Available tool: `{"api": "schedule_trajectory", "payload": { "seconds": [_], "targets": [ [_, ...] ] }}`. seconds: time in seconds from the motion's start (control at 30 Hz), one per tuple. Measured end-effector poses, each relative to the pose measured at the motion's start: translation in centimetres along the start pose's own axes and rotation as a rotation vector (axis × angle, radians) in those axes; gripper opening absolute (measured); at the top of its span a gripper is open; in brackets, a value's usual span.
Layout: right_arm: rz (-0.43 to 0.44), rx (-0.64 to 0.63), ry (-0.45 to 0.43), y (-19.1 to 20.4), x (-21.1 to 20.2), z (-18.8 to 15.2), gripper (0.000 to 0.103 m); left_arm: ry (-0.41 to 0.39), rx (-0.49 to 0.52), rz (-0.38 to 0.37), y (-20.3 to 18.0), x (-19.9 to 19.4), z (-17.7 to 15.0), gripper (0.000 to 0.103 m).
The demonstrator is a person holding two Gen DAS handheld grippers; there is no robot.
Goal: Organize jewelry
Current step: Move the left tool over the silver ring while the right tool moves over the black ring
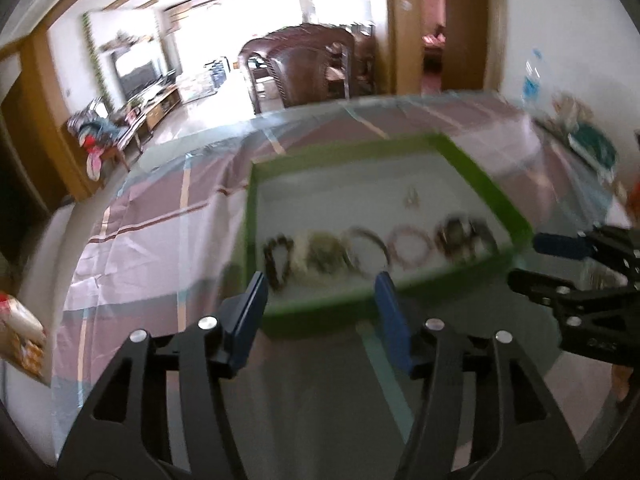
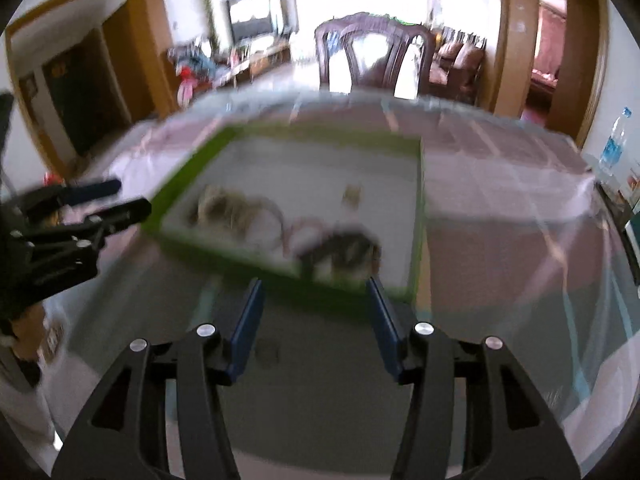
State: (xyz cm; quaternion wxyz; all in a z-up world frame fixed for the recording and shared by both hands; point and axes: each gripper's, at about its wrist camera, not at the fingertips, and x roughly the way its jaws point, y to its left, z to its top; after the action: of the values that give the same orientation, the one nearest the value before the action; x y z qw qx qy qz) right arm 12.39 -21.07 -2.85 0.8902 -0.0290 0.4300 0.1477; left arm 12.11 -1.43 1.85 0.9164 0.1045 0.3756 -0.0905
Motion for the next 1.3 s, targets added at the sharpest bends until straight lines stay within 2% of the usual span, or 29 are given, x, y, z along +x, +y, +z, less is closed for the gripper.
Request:
{"api": "schedule_trajectory", "payload": {
  "seconds": [0.1,0.2,0.27,0.4,0.43,0.47,0.5,0.6,0.77,0.9,1.03,1.17,1.2,1.3],
  "targets": [
    [0.006,0.005,0.078,0.5,2.7,-1.7,0.051,0.051,0.035,0.019,-1.3,1.0,-1.8,0.056],
    [0.03,-0.008,0.119,1.6,4.3,-2.6,0.051,0.097,0.018,0.02,-1.1,2.0,-3.0,0.06],
    [0.013,-0.027,0.131,2.3,5.1,-3.0,0.051,0.123,-0.011,0.019,-0.3,2.6,-3.6,0.061],
    [-0.021,-0.066,0.096,3.0,5.1,-3.3,0.05,0.154,-0.06,0.003,0.9,3.3,-4.7,0.062],
    [-0.031,-0.072,0.086,3.0,5.1,-3.5,0.047,0.156,-0.066,-0.002,0.9,3.4,-4.8,0.063],
    [-0.027,-0.072,0.08,3.0,4.9,-3.6,0.038,0.16,-0.074,-0.009,1.0,3.5,-5.0,0.064],
    [-0.024,-0.066,0.082,2.8,4.7,-3.6,0.023,0.165,-0.079,-0.015,0.9,3.6,-5.1,0.065],
    [-0.017,-0.031,0.091,1.7,4.3,-3.9,0.011,0.176,-0.077,-0.025,0.4,3.8,-5.5,0.065],
    [-0.013,0.028,0.077,-0.4,3.8,-4.7,0.011,0.179,-0.064,-0.065,-0.8,3.9,-5.9,0.067],
    [0.002,0.06,0.079,-1.0,3.5,-4.6,0.012,0.182,-0.021,-0.126,-2.8,4.1,-6.2,0.067],
    [-0.008,0.103,0.063,-2.0,3.0,-4.6,0.022,0.18,0.025,-0.173,-5.0,4.2,-6.2,0.068],
    [-0.011,0.126,0.055,-2.4,3.1,-4.5,0.039,0.189,0.051,-0.196,-6.4,4.7,-6.3,0.071],
    [-0.011,0.127,0.055,-2.3,3.2,-4.5,0.039,0.196,0.056,-0.197,-6.6,5.0,-6.4,0.071],
    [-0.01,0.116,0.055,-1.9,3.3,-4.6,0.039,0.222,0.055,-0.136,-6.5,6.2,-6.7,0.071]
  ]
}}
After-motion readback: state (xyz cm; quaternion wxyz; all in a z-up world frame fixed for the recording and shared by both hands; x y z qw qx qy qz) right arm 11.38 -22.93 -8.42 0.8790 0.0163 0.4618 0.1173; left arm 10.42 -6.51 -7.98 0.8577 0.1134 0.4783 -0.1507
